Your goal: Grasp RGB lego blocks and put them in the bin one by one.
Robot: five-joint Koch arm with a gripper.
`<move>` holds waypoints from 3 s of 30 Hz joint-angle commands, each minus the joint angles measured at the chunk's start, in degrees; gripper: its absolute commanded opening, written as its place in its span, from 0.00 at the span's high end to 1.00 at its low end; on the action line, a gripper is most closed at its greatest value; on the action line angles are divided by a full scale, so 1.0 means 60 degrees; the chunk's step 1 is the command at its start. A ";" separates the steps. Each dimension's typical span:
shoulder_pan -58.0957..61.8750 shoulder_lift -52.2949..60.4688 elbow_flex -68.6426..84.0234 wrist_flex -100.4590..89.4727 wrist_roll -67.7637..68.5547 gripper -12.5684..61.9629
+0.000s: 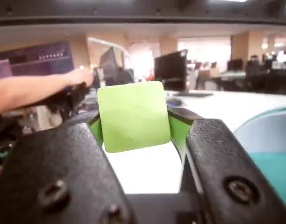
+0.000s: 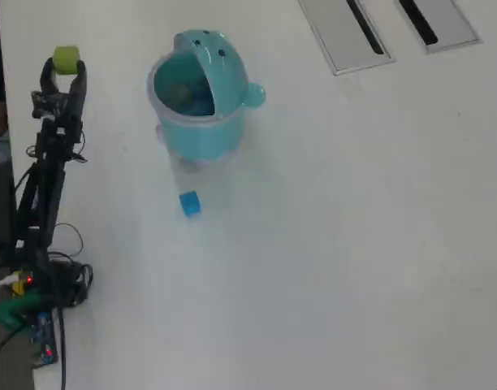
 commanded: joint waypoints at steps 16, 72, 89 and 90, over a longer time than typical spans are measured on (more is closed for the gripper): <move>0.1831 -0.2974 -0.4204 -0.0439 -0.0015 0.86; 0.3926 -0.2754 -0.1816 -0.1846 -0.3267 0.48; 0.3853 0.1377 0.4570 -0.0044 -0.1509 0.43; 0.3867 0.1494 0.4893 -0.0059 -0.1509 0.43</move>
